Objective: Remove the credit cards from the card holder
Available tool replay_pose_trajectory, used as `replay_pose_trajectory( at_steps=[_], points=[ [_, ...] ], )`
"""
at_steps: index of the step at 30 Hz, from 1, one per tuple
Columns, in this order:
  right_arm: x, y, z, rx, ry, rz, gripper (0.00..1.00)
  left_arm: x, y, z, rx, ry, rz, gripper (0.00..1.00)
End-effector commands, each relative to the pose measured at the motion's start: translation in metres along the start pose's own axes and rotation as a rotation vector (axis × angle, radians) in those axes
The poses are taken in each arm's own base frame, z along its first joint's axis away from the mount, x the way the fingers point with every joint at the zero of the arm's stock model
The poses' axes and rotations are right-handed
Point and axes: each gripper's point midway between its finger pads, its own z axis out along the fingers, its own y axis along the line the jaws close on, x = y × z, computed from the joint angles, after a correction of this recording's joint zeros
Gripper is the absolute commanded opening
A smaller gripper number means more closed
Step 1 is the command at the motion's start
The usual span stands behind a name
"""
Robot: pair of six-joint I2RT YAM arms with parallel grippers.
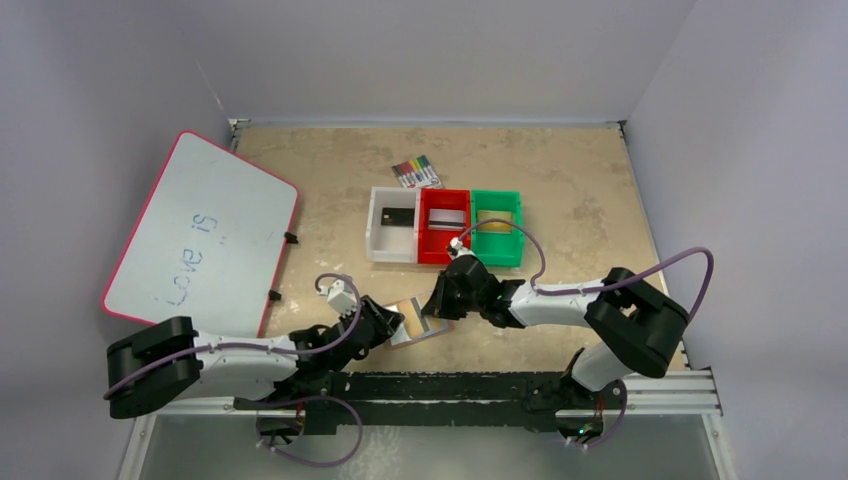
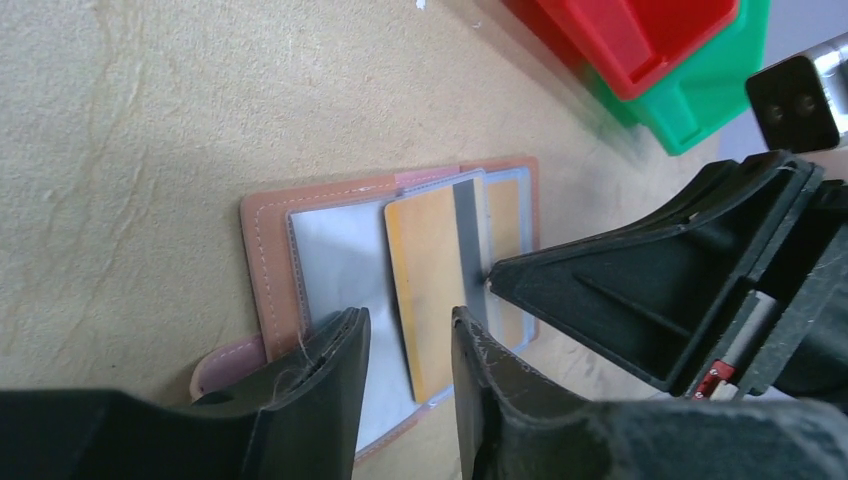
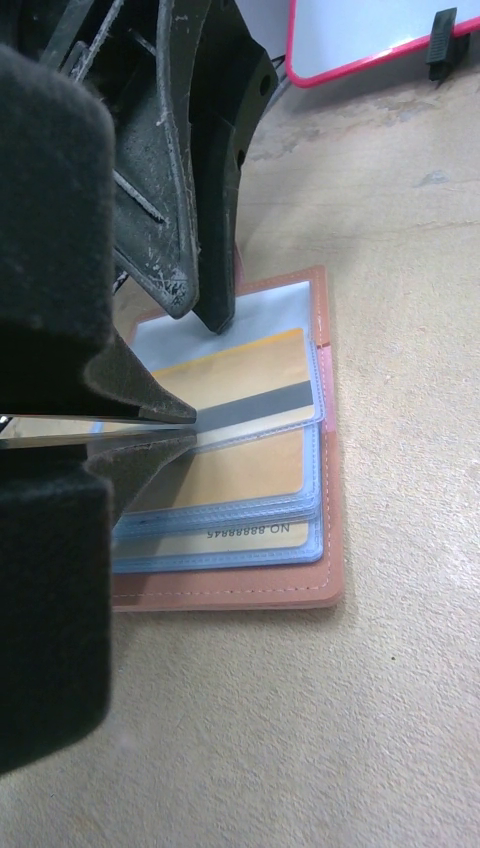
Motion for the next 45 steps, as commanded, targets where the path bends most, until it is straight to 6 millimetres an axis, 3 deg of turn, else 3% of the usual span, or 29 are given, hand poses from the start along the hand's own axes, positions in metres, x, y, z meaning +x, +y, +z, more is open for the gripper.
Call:
replay_pose_trajectory(
  at_steps=[1,19,23,37,45],
  points=[
    [0.023,-0.057,0.000,0.200,0.065,-0.011,0.09,0.000,-0.005,0.001,0.068,0.011,-0.074,0.37],
    [0.024,-0.068,-0.004,0.251,0.050,0.032,0.08,0.017,0.021,0.017,-0.004,0.080,-0.133,0.37],
    [0.019,-0.061,-0.010,0.236,0.029,0.035,0.12,0.019,0.021,0.018,-0.013,0.087,-0.118,0.37],
    [0.016,-0.073,-0.011,0.302,0.014,0.033,0.15,0.027,0.024,0.024,-0.074,0.118,-0.057,0.36],
    [0.013,-0.075,-0.021,0.321,0.001,0.020,0.20,0.029,0.033,0.025,-0.109,0.121,-0.052,0.36]
  ],
)
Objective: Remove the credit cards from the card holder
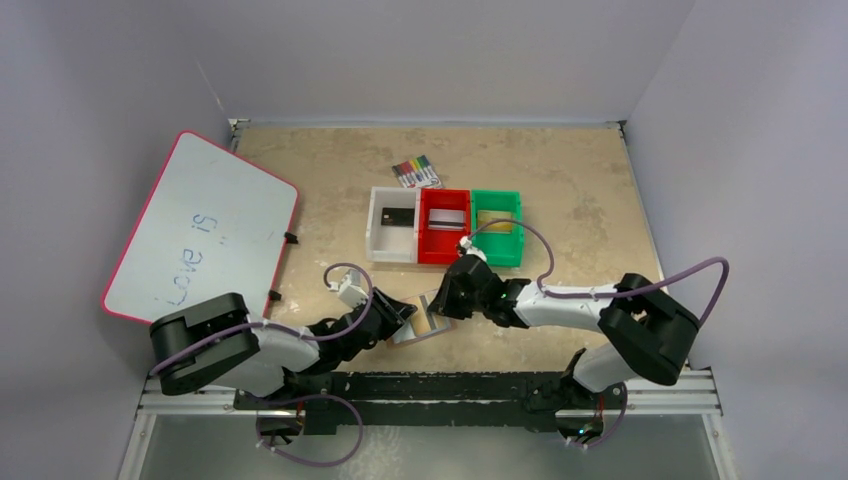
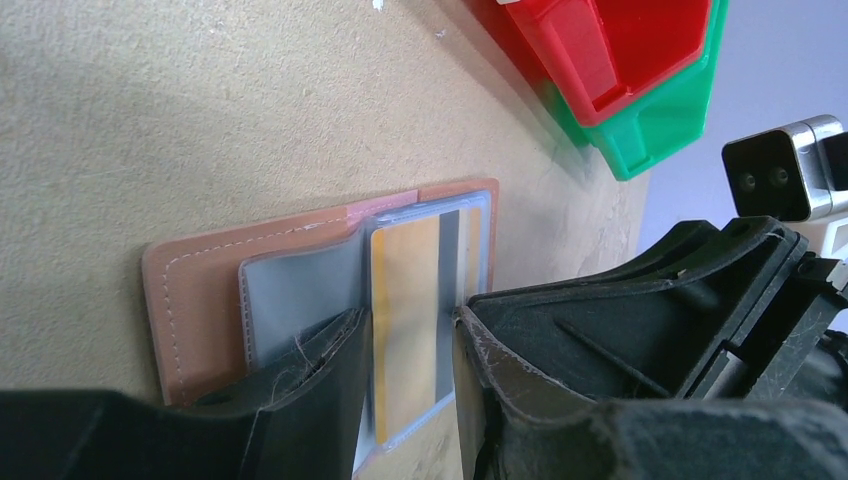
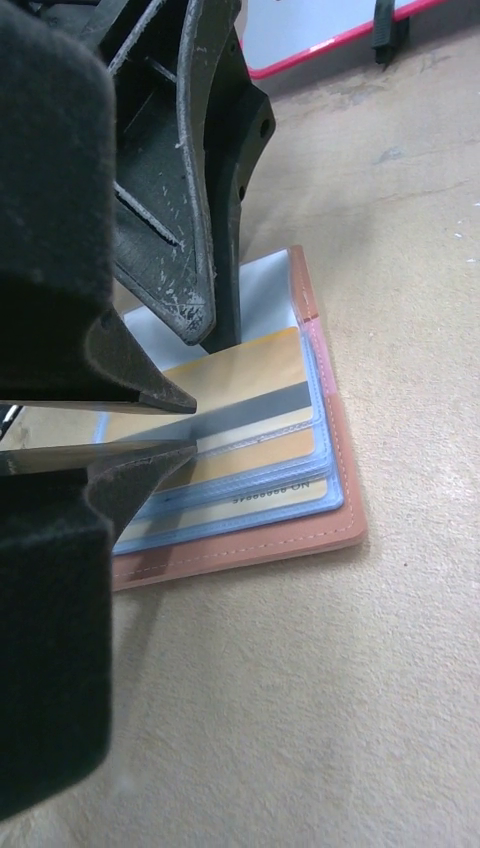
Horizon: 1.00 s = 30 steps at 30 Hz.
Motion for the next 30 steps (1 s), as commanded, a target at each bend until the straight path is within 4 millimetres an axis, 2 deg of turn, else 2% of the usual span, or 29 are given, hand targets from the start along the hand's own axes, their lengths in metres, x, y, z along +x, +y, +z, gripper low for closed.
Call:
replay_pose_trajectory(
  at_steps=[1,9,14,20,26,30],
  points=[
    [0.016,-0.066,-0.007,0.240,0.037,-0.046,0.20,0.010,0.053,-0.004,-0.179,0.057,0.099,0.36],
    [0.016,-0.064,-0.009,0.228,0.033,-0.048,0.20,0.010,0.054,-0.003,-0.195,0.057,0.119,0.36],
    [0.023,-0.057,0.001,0.177,0.069,-0.055,0.15,0.012,0.049,-0.002,-0.183,0.068,0.129,0.35],
    [0.032,-0.070,0.011,0.218,0.098,-0.055,0.06,0.015,0.051,-0.001,-0.175,0.076,0.113,0.34],
    [0.038,-0.082,0.008,0.256,0.114,-0.043,0.06,0.010,0.055,-0.005,-0.172,0.052,0.074,0.27],
    [0.038,-0.083,0.008,0.261,0.112,-0.044,0.06,0.008,0.052,-0.005,-0.167,0.043,0.079,0.26]
  ],
)
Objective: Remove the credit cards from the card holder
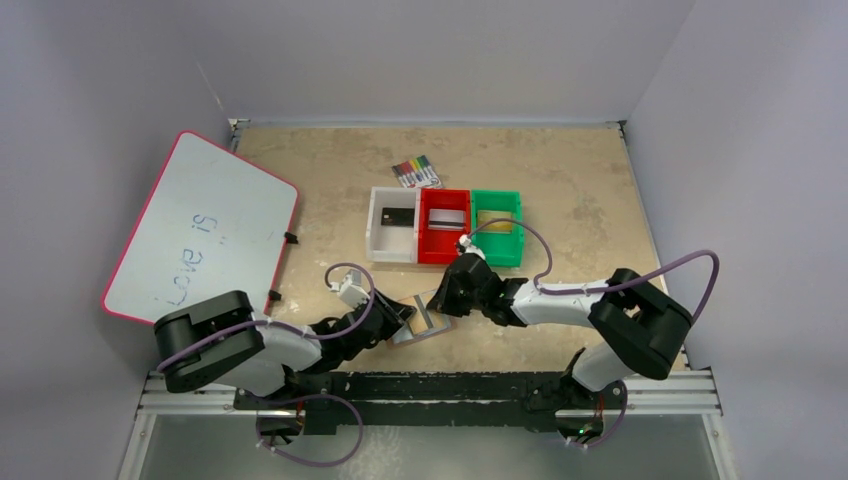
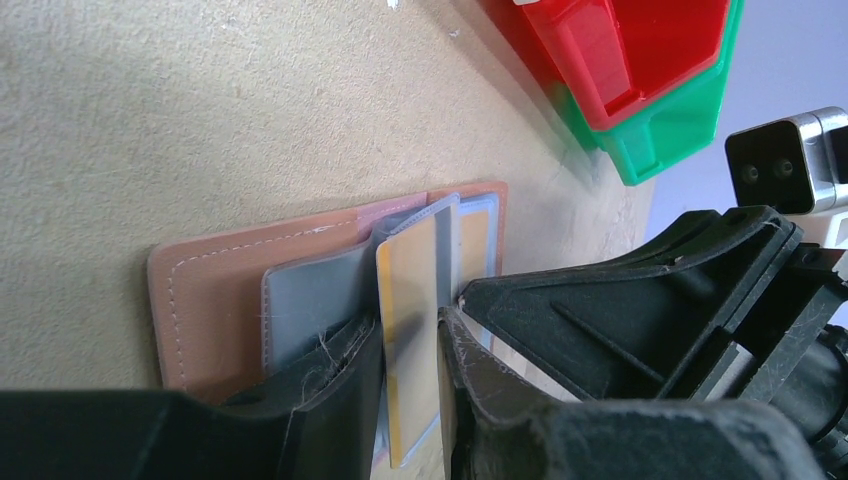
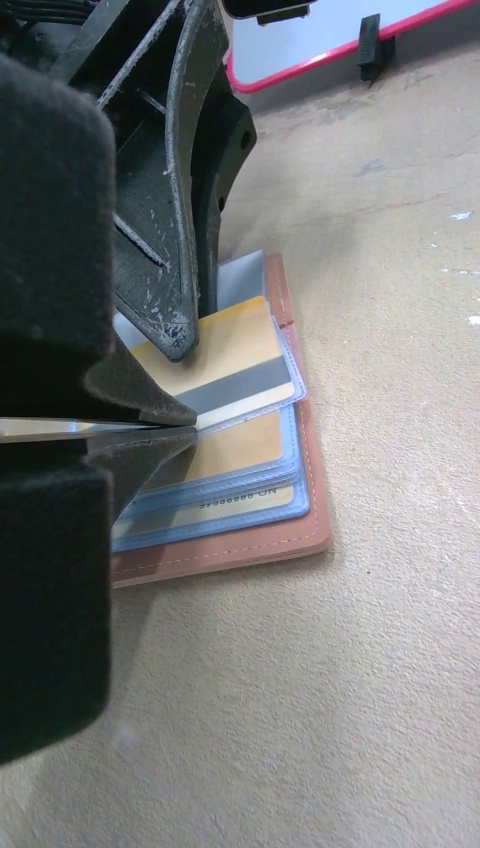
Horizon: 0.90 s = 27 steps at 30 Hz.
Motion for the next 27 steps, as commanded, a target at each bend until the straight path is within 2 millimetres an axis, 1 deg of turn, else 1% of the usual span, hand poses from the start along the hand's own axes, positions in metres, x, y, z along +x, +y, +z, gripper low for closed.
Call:
replay_pose_trajectory(
  at_steps=[1,5,9,13,15,17,21,23,27],
  points=[
    [0.039,-0.084,-0.003,0.285,0.117,-0.045,0.05,0.006,0.050,-0.007,-0.151,0.040,0.091,0.26],
    [0.039,-0.084,-0.002,0.287,0.118,-0.045,0.05,0.005,0.049,-0.008,-0.153,0.037,0.088,0.26],
    [0.038,-0.084,-0.002,0.290,0.117,-0.047,0.05,0.003,0.048,-0.011,-0.148,0.035,0.083,0.30],
    [0.038,-0.085,-0.002,0.293,0.117,-0.046,0.05,-0.001,0.044,-0.013,-0.127,0.019,0.070,0.30],
    [0.038,-0.084,-0.002,0.292,0.116,-0.046,0.05,-0.003,0.043,-0.014,-0.123,0.012,0.067,0.25],
    [0.038,-0.084,-0.002,0.292,0.115,-0.045,0.05,-0.004,0.042,-0.015,-0.120,0.007,0.065,0.17],
    [0.038,-0.082,-0.002,0.286,0.116,-0.044,0.05,-0.004,0.039,-0.014,-0.109,0.009,0.069,0.08],
    [0.037,-0.082,-0.002,0.284,0.114,-0.045,0.05,-0.003,0.040,-0.013,-0.108,0.011,0.067,0.00],
    [0.037,-0.083,-0.003,0.288,0.115,-0.044,0.05,-0.004,0.041,-0.014,-0.101,0.006,0.048,0.00]
  ],
)
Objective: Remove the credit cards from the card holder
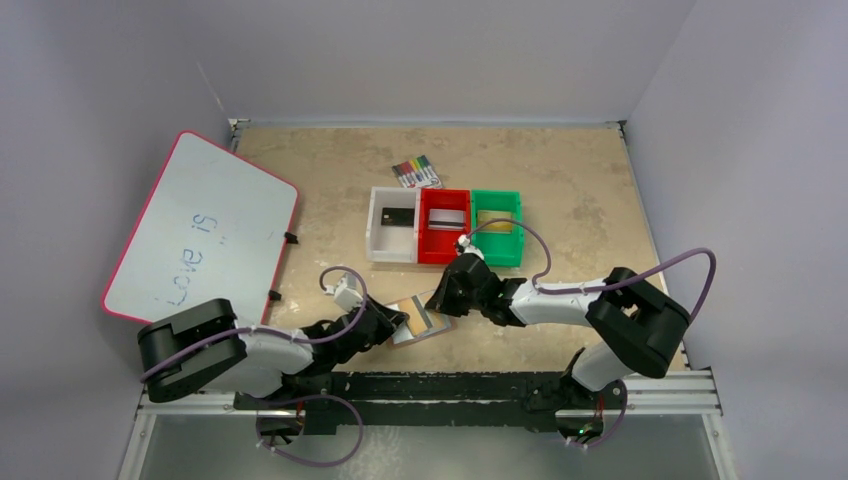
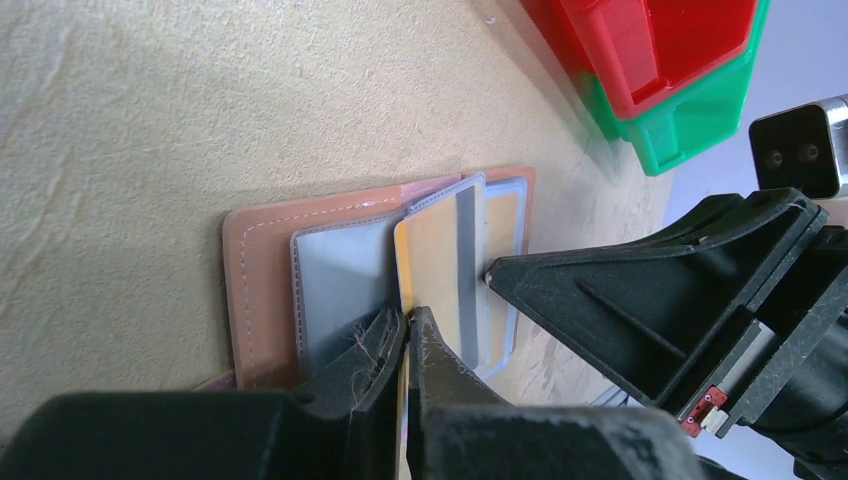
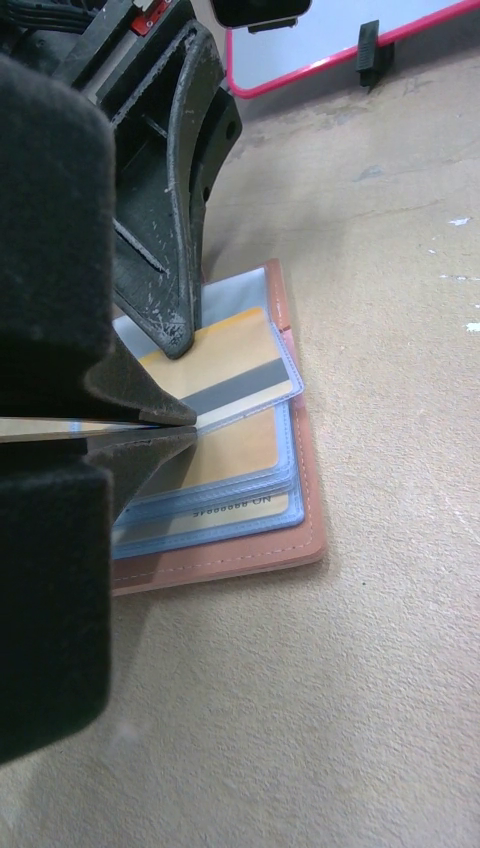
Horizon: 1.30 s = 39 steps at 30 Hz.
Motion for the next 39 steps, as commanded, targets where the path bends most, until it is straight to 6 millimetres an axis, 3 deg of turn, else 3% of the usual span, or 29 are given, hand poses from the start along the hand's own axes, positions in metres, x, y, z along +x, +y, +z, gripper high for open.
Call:
replay_pose_trajectory(
  at_steps=[1,20,25,31,39],
  points=[
    [0.037,-0.084,-0.006,0.294,0.115,-0.049,0.06,-0.001,0.031,-0.004,-0.074,-0.002,0.035,0.00],
    [0.034,-0.085,-0.006,0.313,0.107,-0.053,0.05,-0.007,0.043,-0.011,-0.116,-0.015,0.070,0.00],
    [0.034,-0.085,-0.005,0.310,0.107,-0.050,0.05,-0.007,0.038,-0.011,-0.100,-0.015,0.069,0.11],
    [0.034,-0.084,-0.005,0.308,0.107,-0.053,0.05,-0.006,0.032,-0.010,-0.078,-0.011,0.061,0.01],
    [0.035,-0.086,-0.006,0.316,0.104,-0.044,0.05,-0.010,0.042,-0.013,-0.098,-0.029,0.041,0.00]
  ],
)
